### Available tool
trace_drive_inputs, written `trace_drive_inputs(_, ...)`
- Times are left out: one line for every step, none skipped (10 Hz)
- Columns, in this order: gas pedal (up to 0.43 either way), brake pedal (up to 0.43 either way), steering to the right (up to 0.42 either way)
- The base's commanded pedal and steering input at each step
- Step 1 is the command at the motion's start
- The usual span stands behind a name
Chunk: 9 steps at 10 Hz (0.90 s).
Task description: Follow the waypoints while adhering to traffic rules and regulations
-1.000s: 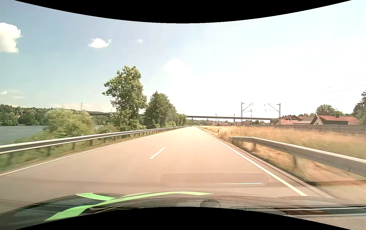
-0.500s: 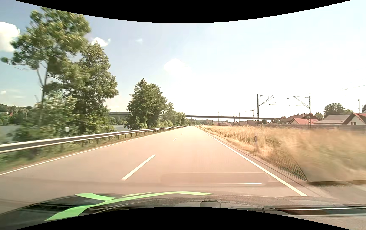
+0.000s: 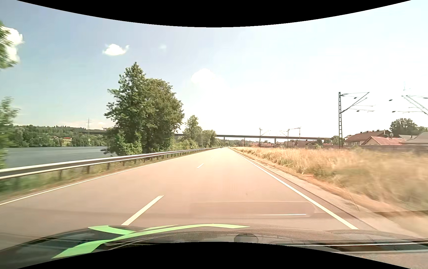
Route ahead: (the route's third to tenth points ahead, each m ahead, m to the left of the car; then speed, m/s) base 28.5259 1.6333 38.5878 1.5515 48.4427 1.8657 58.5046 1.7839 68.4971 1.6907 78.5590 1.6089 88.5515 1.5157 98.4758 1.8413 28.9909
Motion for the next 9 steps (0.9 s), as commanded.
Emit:
trace_drive_inputs(0.008, 0.000, 0.001)
trace_drive_inputs(0.047, 0.000, 0.001)
trace_drive_inputs(0.067, 0.000, 0.001)
trace_drive_inputs(0.118, 0.000, 0.001)
trace_drive_inputs(0.130, 0.000, 0.001)
trace_drive_inputs(0.157, 0.000, 0.001)
trace_drive_inputs(0.177, 0.000, 0.001)
trace_drive_inputs(0.197, 0.000, 0.001)
trace_drive_inputs(0.220, 0.000, 0.001)
